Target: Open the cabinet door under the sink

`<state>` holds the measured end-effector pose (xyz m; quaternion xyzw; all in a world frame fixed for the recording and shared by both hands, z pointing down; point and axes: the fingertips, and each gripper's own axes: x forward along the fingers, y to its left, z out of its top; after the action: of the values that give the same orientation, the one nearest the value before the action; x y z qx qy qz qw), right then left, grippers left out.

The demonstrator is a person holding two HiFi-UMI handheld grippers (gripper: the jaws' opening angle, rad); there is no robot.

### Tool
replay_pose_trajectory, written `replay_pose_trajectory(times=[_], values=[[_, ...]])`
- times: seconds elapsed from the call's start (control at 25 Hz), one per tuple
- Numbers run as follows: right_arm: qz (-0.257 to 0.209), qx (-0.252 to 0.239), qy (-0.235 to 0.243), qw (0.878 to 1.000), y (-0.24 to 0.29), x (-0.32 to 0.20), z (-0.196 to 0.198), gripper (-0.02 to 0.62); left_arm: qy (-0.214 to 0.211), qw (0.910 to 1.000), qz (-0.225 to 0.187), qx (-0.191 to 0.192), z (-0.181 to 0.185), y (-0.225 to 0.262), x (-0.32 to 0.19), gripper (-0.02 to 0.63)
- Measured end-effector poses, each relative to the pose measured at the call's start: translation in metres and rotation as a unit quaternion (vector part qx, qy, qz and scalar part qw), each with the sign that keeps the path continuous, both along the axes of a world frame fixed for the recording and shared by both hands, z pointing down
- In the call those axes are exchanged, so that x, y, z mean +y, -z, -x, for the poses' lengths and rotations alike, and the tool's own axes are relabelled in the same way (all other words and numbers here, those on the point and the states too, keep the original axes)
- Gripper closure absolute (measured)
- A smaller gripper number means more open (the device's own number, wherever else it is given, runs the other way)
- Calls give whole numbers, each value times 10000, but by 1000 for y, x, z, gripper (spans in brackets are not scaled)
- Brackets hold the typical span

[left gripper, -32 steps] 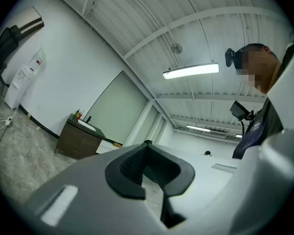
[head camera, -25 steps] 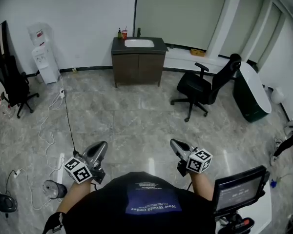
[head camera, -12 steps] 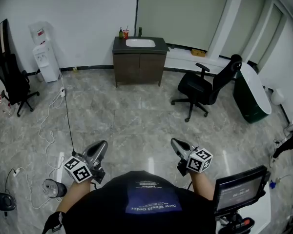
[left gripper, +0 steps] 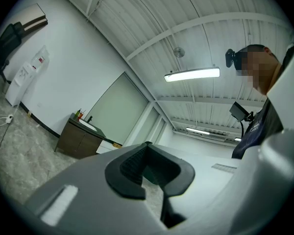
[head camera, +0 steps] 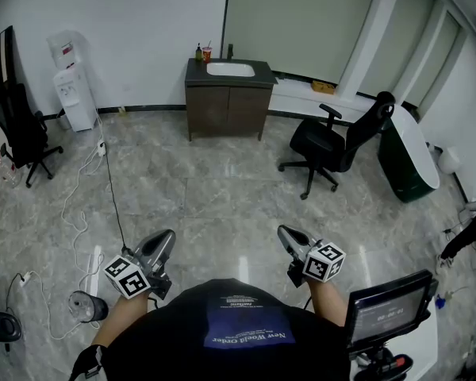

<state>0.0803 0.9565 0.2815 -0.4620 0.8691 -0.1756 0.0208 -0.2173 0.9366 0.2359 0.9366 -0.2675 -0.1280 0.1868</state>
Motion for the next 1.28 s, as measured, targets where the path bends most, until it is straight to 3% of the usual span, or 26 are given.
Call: replay_pose_trajectory(times=[0.72, 1.04, 1.28], values=[[-16, 145, -21, 9999, 4, -38, 96, 594, 162, 9995, 252, 108, 102, -12, -39, 606], [102, 151, -87, 9998, -9, -49, 80, 594, -22, 9994, 312, 123, 80, -25, -52, 606], [37, 23, 260, 9997, -13, -96, 48, 594, 365, 9988, 327, -24, 50, -17, -85, 606]])
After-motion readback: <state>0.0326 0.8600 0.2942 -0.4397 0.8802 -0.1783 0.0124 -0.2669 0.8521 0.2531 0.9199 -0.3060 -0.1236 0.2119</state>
